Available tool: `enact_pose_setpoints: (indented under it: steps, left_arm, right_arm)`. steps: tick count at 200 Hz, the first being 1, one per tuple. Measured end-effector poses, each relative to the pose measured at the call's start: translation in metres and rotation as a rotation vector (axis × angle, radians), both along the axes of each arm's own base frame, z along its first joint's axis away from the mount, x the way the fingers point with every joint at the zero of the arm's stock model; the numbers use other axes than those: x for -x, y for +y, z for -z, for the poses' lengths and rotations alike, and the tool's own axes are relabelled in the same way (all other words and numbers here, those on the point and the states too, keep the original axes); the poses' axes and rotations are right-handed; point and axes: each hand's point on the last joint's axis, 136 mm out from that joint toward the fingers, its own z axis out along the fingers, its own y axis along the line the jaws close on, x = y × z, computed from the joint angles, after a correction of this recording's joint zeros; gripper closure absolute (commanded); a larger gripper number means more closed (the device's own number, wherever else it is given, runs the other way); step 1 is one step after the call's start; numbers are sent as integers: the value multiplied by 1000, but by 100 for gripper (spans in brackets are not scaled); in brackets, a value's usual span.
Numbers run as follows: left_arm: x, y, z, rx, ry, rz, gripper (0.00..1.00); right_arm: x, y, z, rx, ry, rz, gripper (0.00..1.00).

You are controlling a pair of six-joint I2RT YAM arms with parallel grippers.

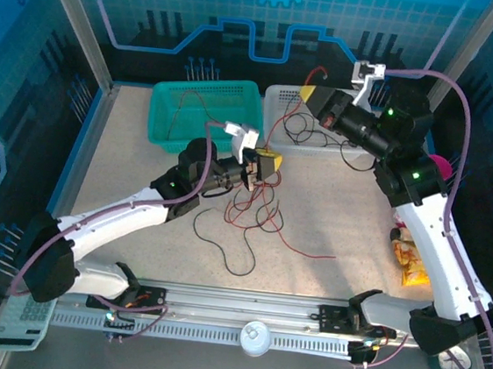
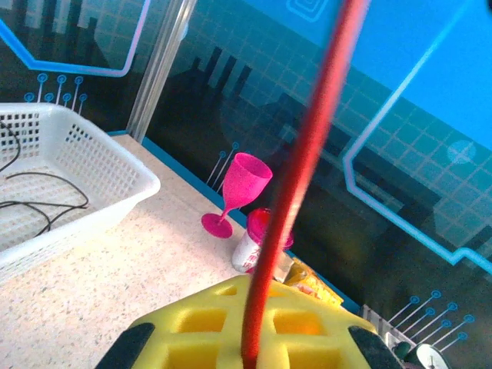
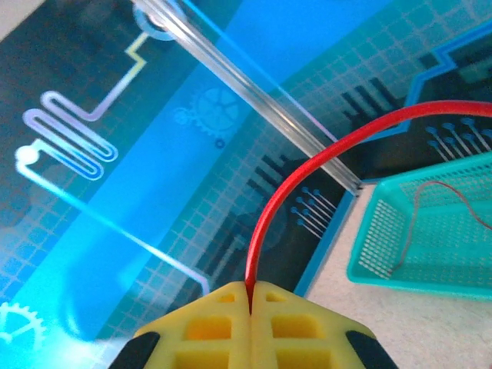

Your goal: Untangle the cables

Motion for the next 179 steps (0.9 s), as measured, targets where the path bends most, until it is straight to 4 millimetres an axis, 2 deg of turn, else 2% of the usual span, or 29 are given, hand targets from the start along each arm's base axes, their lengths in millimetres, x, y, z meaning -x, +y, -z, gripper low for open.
enact_pose_setpoints:
  steps: [21, 48, 61, 76, 92, 107, 139, 179]
  left_arm:
    - [2, 10, -11, 5, -18, -41, 100]
    - [5, 32, -40, 34, -86, -124, 100]
    - [6, 41, -51, 36, -112, -162, 100]
    - [3, 46, -60, 23, -131, -199, 100]
    - [-1, 50, -67, 0, -144, -231, 100]
    - [-7, 55, -79, -15, -165, -261, 100]
    - [-27, 71, -100, -40, -203, -332, 100]
    - [-73, 96, -115, -102, -233, -440, 100]
  right_arm:
    - [-5, -3, 40, 39, 63, 21, 100]
    - [-11, -5, 117, 115, 206, 43, 100]
    - [-9, -4, 151, 149, 276, 41, 88]
    - [-2, -2, 172, 177, 318, 27, 68]
    - [4, -1, 172, 195, 307, 20, 47]
    - [9, -7, 162, 196, 274, 39, 36]
    - [20, -21, 142, 210, 206, 83, 28]
    - [26, -50, 133, 243, 178, 195, 14]
